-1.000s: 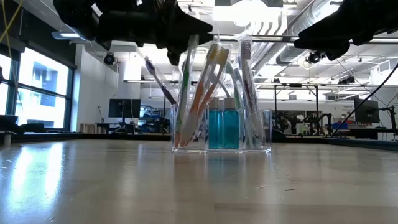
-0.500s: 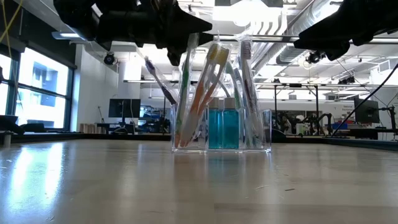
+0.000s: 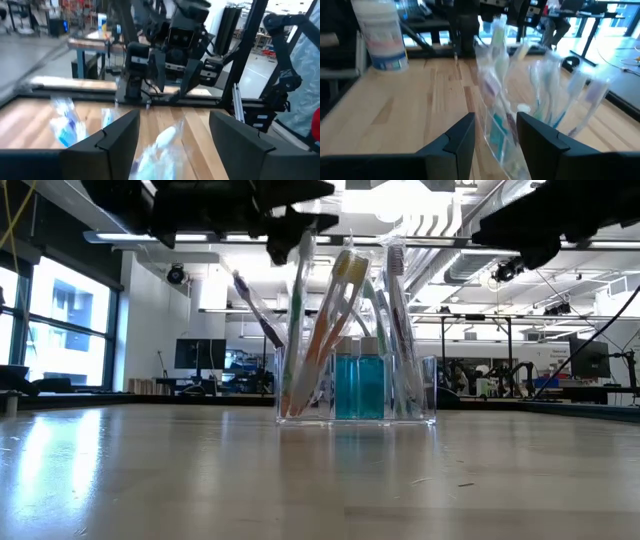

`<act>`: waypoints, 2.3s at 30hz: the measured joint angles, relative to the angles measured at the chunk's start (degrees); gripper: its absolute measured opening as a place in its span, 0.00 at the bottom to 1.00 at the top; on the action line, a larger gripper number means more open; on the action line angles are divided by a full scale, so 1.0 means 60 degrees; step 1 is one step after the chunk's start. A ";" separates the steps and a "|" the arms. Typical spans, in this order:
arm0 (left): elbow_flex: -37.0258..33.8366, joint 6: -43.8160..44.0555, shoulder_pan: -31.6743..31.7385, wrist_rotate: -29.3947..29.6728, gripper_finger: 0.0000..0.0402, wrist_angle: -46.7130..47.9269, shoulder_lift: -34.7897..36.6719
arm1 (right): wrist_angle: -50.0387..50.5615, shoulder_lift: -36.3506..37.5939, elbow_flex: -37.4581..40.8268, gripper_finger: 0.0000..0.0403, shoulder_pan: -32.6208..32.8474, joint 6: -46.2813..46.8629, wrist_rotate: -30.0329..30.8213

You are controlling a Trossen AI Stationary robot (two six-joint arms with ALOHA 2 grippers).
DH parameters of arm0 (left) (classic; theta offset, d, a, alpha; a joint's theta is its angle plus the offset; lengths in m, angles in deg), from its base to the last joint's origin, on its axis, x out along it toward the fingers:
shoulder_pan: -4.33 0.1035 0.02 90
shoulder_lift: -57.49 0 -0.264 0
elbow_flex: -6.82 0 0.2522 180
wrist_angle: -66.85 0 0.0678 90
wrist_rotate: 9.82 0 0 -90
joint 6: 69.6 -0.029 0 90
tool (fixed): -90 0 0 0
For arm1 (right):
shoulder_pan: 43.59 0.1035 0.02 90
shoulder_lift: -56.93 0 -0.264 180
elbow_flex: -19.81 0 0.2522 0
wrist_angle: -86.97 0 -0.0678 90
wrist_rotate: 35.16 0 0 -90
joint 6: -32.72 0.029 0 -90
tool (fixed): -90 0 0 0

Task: Pick & Place toothbrushing station
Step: Put the green toothbrush into the wire organizer, then return to Home Position

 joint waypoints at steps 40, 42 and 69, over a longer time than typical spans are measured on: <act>-0.1918 -0.0290 0.0000 0.0708 0.01 0.9050 0.8692 | 0.0615 0.5586 0.2549 0.01 0.0310 -0.0264 -0.0807; -0.2508 -0.0242 0.0000 0.0705 0.00 0.8652 0.9045 | -0.0116 0.5689 0.2965 0.01 0.0310 -0.0559 -0.0808; -0.6680 -0.0379 -0.0004 -0.0263 0.00 0.6478 1.2869 | -0.0475 0.5855 0.3395 0.00 0.0310 -0.1012 -0.1300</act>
